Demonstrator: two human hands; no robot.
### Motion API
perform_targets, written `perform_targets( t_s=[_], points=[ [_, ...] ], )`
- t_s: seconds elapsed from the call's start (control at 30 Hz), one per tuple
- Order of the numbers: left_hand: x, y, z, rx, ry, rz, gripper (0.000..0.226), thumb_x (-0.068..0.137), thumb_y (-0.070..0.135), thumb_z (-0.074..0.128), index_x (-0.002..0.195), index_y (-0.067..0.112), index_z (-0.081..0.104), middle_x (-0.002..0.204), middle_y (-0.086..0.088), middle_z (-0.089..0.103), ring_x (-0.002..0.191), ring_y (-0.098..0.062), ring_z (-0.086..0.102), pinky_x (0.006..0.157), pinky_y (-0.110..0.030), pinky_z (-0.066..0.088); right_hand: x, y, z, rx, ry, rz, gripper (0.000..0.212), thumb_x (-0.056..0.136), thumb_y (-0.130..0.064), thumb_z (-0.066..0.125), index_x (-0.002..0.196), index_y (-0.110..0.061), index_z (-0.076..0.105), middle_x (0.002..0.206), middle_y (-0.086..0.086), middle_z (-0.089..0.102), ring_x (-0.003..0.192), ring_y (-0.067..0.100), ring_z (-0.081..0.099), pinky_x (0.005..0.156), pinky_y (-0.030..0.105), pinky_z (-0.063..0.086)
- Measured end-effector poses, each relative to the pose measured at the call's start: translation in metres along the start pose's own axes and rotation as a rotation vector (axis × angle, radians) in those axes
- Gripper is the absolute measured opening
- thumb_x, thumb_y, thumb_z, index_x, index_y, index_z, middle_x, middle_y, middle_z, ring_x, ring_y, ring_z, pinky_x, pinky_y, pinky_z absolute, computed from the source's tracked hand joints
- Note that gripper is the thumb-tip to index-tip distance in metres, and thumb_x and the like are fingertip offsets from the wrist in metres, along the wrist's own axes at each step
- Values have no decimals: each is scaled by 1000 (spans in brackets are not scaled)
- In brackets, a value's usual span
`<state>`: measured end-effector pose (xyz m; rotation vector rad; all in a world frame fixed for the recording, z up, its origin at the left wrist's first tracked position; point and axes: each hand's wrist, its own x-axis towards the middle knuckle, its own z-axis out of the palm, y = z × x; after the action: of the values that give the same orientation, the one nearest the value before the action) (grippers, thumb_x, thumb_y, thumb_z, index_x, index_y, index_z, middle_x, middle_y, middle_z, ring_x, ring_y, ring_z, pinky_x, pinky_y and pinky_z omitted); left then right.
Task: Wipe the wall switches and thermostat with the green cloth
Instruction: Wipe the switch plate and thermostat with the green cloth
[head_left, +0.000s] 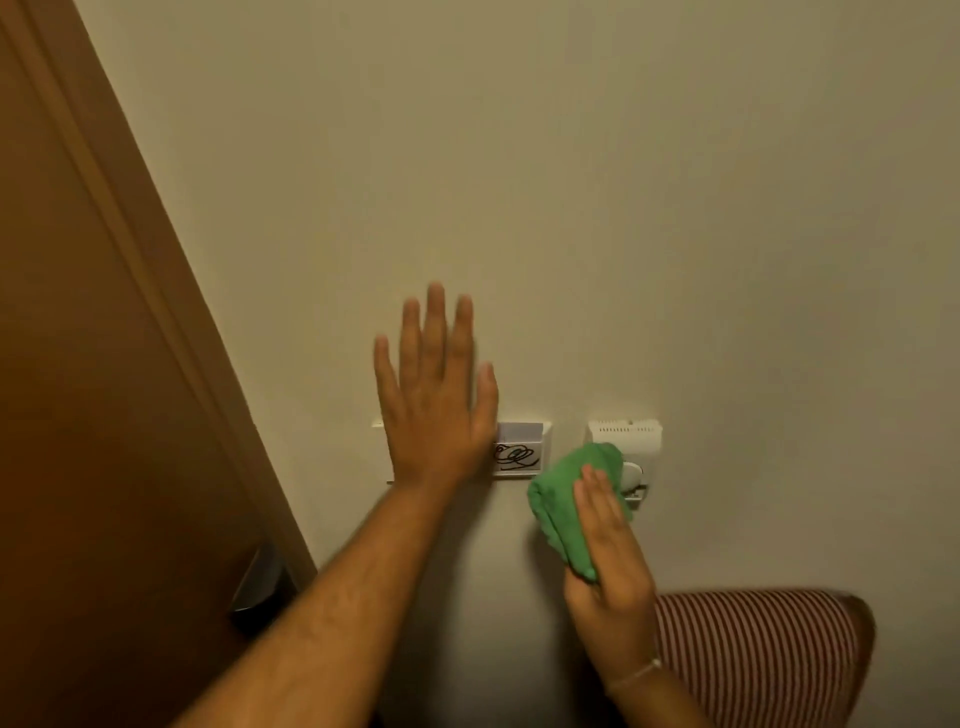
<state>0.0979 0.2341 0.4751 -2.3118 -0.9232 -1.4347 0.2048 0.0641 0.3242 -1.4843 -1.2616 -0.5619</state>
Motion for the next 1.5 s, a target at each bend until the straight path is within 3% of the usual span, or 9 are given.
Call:
perform_targets(
  t_s=[0.13,0.23,0.5,0.67,0.83,1.0,1.13,1.3,1.5],
  points=[
    [76,-19,-1,27,116,45,71,108,34,45,170,18,14,176,-11,7,162,-27,1,129,-61,9,0,3,31,-6,-87,-18,88,81,21,60,161,-11,42,173,-4,36,161,20,37,131,36,36],
    [104,-33,7,91,163,118,70,107,34,46,169,18,18,174,-15,15,161,-34,9,126,-67,12,-5,12,57,-71,-77,32,75,86,11,51,159,-8,44,173,-3,34,164,16,30,135,25,23],
    [105,-42,25,204,288,152,61,107,38,50,163,19,38,166,-18,38,153,-41,32,122,-68,19,-28,34,103,-219,90,-3,46,110,-30,63,152,-14,55,159,7,52,157,17,40,129,40,35],
    [102,-41,23,175,290,146,56,107,35,51,160,16,45,162,-21,43,150,-45,38,120,-71,24,-24,19,124,-175,169,72,36,110,-20,65,145,-10,62,155,9,50,152,25,47,122,55,46],
    [97,-35,17,175,272,111,54,110,34,48,161,16,44,162,-23,42,150,-47,37,120,-69,24,-18,1,135,-143,77,-12,52,102,-9,73,151,-14,55,160,8,47,159,20,38,129,44,39],
    [92,-34,16,139,261,76,51,110,33,49,157,13,50,159,-22,47,148,-47,41,120,-71,26,-24,16,120,-181,150,178,40,116,-17,48,154,-7,50,167,15,43,161,37,36,132,51,34],
    [92,-37,21,122,323,109,46,107,31,54,147,9,61,149,-20,59,138,-44,53,116,-71,34,-22,-5,142,-101,171,195,58,105,0,63,158,-12,43,172,5,33,164,36,27,136,44,24],
    [91,-35,24,93,347,111,42,107,29,57,141,5,65,144,-23,62,134,-49,56,112,-75,37,-15,-3,143,-138,104,29,48,114,-17,55,159,-17,40,178,-6,21,166,27,24,135,45,29],
    [92,-37,23,85,376,146,35,104,27,60,128,5,71,131,-21,70,124,-44,64,111,-70,41,-19,7,134,-154,225,255,53,112,-9,55,162,-17,36,172,8,31,166,34,22,136,47,26]
  ],
)
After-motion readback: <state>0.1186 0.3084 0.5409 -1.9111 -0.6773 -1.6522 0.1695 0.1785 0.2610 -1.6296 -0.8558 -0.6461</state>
